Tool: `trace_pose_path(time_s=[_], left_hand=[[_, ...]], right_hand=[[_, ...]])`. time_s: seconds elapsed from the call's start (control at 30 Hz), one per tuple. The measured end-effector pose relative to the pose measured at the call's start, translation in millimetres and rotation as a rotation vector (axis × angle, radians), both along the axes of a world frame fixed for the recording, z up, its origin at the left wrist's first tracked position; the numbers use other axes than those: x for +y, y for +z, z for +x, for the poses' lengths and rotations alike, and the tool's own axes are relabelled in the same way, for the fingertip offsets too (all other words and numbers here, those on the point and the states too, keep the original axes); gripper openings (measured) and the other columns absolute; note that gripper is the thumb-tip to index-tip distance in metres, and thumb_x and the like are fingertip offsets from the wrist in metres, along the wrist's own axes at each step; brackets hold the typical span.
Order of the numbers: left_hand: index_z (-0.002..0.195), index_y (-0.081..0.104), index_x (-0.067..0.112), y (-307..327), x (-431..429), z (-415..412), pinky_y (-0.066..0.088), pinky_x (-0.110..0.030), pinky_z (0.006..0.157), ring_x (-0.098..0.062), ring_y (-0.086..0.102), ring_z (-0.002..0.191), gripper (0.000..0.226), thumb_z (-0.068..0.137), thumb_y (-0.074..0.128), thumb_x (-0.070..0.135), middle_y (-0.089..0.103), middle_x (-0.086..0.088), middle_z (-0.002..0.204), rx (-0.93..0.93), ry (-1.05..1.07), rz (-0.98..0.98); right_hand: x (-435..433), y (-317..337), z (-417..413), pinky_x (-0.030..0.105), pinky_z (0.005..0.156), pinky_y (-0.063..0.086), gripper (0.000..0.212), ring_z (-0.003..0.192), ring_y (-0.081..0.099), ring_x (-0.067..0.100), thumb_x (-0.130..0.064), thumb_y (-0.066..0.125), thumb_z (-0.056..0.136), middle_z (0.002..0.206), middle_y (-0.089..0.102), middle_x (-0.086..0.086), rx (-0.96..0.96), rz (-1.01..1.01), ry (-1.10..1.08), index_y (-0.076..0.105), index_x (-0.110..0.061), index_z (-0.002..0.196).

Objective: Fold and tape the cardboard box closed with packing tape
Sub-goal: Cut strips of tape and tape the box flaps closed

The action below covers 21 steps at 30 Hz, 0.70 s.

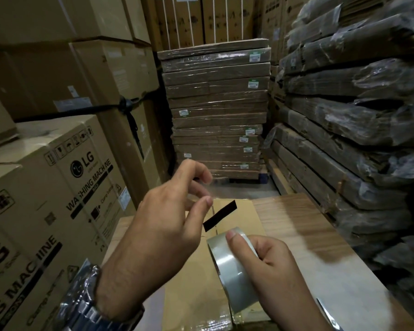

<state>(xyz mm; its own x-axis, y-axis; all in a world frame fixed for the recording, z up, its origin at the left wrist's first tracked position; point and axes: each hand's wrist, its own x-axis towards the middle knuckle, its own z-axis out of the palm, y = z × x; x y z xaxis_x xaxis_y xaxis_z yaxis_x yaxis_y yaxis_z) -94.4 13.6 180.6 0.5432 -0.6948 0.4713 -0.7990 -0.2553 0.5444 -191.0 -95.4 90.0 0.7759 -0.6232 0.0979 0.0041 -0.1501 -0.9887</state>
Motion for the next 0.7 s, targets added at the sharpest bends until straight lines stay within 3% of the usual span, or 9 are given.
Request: trace_pose_path(time_s=[0.1, 0.2, 0.37, 0.47, 0.53, 0.63, 0.7], left_hand=[[0.102, 0.054, 0.033, -2.7, 0.4, 0.6, 0.05, -0.014, 0.062, 0.002, 0.065, 0.076, 0.016, 0.091, 0.057, 0.022, 0.063, 0.013, 0.074, -0.007, 0.007, -0.058], [0.102, 0.058, 0.03, -5.7, -1.8, 1.2, 0.049, -0.011, 0.062, 0.003, 0.065, 0.075, 0.017, 0.091, 0.06, 0.017, 0.061, 0.014, 0.077, -0.056, 0.027, -0.115], [0.097, 0.065, 0.024, -7.1, -3.3, 0.6, 0.053, -0.017, 0.061, -0.002, 0.069, 0.071, 0.021, 0.086, 0.067, 0.006, 0.066, 0.012, 0.079, -0.038, 0.017, -0.228], [0.096, 0.068, 0.023, -11.4, -5.2, 1.2, 0.055, -0.023, 0.061, -0.003, 0.069, 0.067, 0.023, 0.083, 0.071, 0.003, 0.068, 0.011, 0.075, -0.001, 0.039, -0.293], [0.099, 0.068, 0.023, -13.6, -6.3, -0.2, 0.056, -0.026, 0.061, -0.004, 0.07, 0.067, 0.026, 0.082, 0.071, 0.004, 0.069, 0.011, 0.077, 0.01, 0.052, -0.319], [0.111, 0.056, 0.025, -14.3, -7.3, -1.4, 0.056, -0.02, 0.06, -0.005, 0.07, 0.067, 0.038, 0.083, 0.071, 0.005, 0.069, 0.01, 0.081, 0.077, 0.056, -0.344], [0.104, 0.048, 0.027, -14.3, -6.9, 0.5, 0.054, -0.017, 0.056, -0.003, 0.069, 0.064, 0.037, 0.084, 0.071, 0.005, 0.069, 0.008, 0.082, 0.105, 0.069, -0.34]], right_hand=[[-0.5, 0.6, -2.0, 0.032, 0.058, 0.03, 0.072, 0.056, 0.039, 0.015, -0.07, 0.052, 0.068, 0.058, 0.039, 0.006, -0.007, 0.001, 0.003, 0.042, 0.002, 0.061], [-0.8, -0.3, -2.0, 0.032, 0.059, 0.031, 0.075, 0.056, 0.042, 0.016, -0.071, 0.053, 0.068, 0.059, 0.041, 0.007, -0.013, 0.011, 0.004, 0.045, 0.003, 0.063], [0.2, -2.9, -1.2, 0.032, 0.059, 0.036, 0.098, 0.058, 0.047, 0.017, -0.09, 0.053, 0.053, 0.06, 0.048, 0.008, -0.003, 0.032, -0.002, 0.05, 0.006, 0.07], [0.2, -0.6, -2.5, 0.032, 0.059, 0.034, 0.082, 0.056, 0.044, 0.016, -0.077, 0.06, 0.059, 0.057, 0.045, 0.005, -0.018, 0.04, -0.008, 0.048, 0.003, 0.065], [0.3, 1.7, -3.0, 0.032, 0.058, 0.032, 0.073, 0.055, 0.042, 0.015, -0.07, 0.055, 0.063, 0.056, 0.042, 0.004, -0.026, 0.043, -0.011, 0.046, 0.002, 0.063], [0.5, 3.2, -3.9, 0.032, 0.058, 0.029, 0.073, 0.056, 0.038, 0.016, -0.069, 0.055, 0.064, 0.058, 0.039, 0.006, -0.027, 0.044, -0.009, 0.043, 0.003, 0.062], [0.9, 3.3, -4.6, 0.031, 0.058, 0.027, 0.072, 0.055, 0.036, 0.016, -0.068, 0.057, 0.063, 0.057, 0.037, 0.006, -0.022, 0.057, -0.01, 0.042, 0.003, 0.061]])
